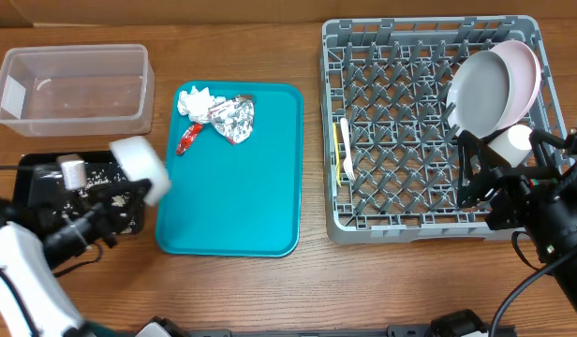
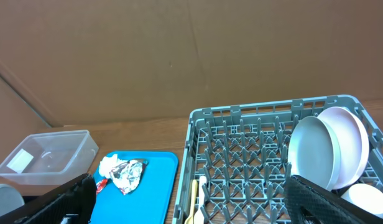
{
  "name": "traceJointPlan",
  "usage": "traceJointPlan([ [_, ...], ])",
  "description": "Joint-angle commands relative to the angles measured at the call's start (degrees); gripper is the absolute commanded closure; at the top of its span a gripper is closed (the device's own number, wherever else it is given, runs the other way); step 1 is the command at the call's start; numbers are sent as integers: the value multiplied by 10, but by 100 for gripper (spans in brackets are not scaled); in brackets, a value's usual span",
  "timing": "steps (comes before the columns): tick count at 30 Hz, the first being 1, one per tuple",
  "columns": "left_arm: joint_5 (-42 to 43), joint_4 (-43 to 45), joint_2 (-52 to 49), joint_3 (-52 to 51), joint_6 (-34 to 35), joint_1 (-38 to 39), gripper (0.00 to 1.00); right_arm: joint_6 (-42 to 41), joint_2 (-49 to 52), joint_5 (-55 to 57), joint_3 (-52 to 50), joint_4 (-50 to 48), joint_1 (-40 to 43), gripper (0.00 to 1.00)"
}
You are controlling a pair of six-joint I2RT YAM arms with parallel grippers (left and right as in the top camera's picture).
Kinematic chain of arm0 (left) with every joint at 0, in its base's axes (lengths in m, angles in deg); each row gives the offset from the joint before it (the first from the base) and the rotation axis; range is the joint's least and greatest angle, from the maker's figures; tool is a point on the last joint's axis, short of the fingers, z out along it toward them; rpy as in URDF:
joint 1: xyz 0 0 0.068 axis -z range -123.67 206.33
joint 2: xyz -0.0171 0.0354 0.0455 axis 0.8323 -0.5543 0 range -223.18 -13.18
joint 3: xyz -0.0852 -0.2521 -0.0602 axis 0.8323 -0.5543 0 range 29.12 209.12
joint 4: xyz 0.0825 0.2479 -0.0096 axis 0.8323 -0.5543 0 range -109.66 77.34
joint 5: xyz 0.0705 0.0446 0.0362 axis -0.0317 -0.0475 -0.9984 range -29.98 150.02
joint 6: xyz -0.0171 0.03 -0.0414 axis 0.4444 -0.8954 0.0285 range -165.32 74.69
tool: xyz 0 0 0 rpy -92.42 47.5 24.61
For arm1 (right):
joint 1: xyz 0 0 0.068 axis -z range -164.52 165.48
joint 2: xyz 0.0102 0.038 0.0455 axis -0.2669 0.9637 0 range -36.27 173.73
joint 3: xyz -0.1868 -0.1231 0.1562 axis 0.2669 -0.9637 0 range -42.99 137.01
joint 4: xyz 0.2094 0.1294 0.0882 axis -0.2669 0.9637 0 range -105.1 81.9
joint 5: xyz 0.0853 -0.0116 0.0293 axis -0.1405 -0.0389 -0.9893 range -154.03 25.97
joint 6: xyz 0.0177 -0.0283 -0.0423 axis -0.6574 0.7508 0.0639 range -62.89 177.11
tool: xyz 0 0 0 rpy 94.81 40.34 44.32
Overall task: Sort waste into correct bins and load items into the dishwasher rack
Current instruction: 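Tip the bowl with the left gripper to pour rice onto the black tray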
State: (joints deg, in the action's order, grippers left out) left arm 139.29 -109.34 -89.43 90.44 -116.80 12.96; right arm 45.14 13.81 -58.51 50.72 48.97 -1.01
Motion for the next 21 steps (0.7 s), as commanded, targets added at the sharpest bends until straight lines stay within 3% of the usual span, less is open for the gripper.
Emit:
traceJointPlan([
  [1, -23, -2, 60, 26, 68, 52, 96, 0, -3, 4, 0, -3, 3, 0],
  [4, -67, 5, 94, 56, 104, 78, 96, 0, -3, 5, 0, -3, 3, 0],
  [7, -132, 124, 131, 116, 316, 82, 96, 0, -3, 5, 0, -3, 3, 0],
  [8, -181, 202, 143, 144, 445, 82, 96, 0, -3, 5, 0, -3, 3, 0],
  [9, -227, 255, 150, 166, 530, 83, 96, 0, -3, 5, 0, -3, 3, 0],
  [11, -343, 327, 158, 218, 654, 95, 96, 0, -3, 5, 0, -3, 3, 0],
  [14, -490, 379, 152, 291, 762, 136, 96, 0, -3, 5, 0, -3, 3, 0],
  [16, -512, 419, 141, 303, 767, 165, 96, 0, -3, 5, 0, -3, 3, 0],
  [21, -467, 515, 83, 303, 734, 256, 96, 0, -3, 5, 0, -3, 3, 0],
])
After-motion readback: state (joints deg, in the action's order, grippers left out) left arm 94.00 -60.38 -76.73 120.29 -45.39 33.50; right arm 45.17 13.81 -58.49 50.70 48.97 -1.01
